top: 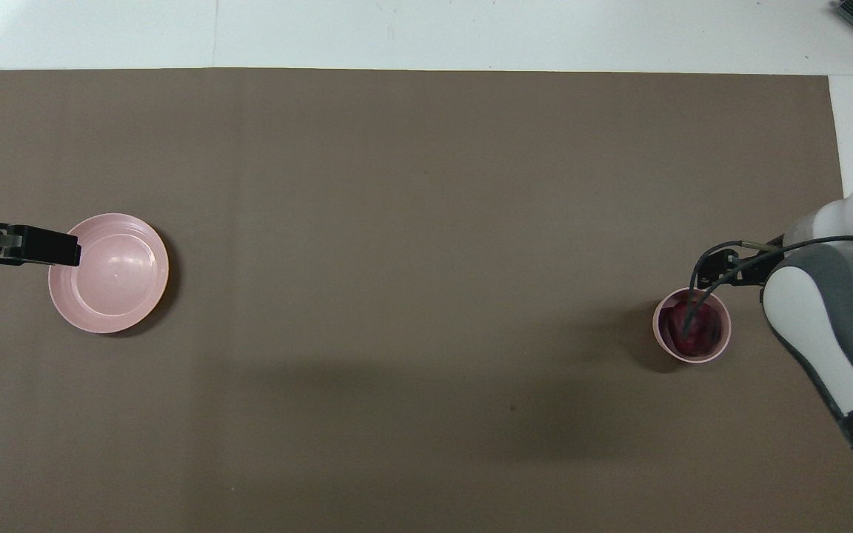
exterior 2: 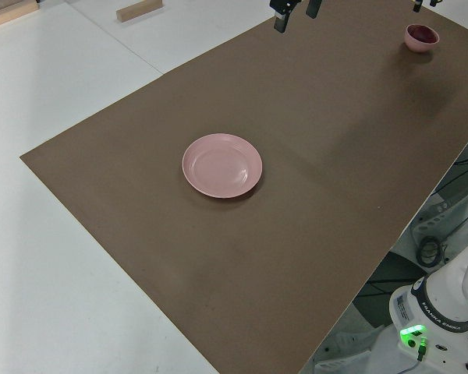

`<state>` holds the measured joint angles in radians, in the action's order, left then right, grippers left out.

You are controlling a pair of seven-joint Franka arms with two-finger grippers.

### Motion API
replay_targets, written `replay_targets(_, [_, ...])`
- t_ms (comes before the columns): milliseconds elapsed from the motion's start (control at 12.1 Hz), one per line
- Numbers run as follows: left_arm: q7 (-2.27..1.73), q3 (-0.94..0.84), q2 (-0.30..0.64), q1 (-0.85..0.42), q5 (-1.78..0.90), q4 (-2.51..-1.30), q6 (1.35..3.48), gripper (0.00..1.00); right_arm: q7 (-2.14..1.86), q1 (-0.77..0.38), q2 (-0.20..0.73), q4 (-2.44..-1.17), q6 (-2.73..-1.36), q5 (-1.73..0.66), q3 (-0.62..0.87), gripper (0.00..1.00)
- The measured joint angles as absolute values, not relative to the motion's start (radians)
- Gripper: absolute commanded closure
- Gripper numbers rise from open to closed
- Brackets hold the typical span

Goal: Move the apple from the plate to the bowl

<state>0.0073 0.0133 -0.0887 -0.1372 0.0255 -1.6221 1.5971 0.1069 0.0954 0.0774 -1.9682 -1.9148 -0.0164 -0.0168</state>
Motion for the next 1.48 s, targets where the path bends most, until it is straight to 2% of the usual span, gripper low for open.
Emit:
replay_targets(330, [0.006,0.014,-0.089,-0.136,0.026,-1.622,1.595,0.00,0.048,0.123,0.069,-1.800,-1.798,-0.014,-0.018,0.00])
replay_targets(907, [0.006,0.021,-0.092,-0.127,0.026,-1.613,1.595,0.00,0.048,0.053,0.019,-1.563,-1.521,0.006,0.022,0.00])
replay_targets(1484, [0.006,0.019,-0.092,-0.125,0.026,-1.613,1.593,0.00,0.048,0.061,0.019,-1.552,-1.515,0.006,0.024,0.00])
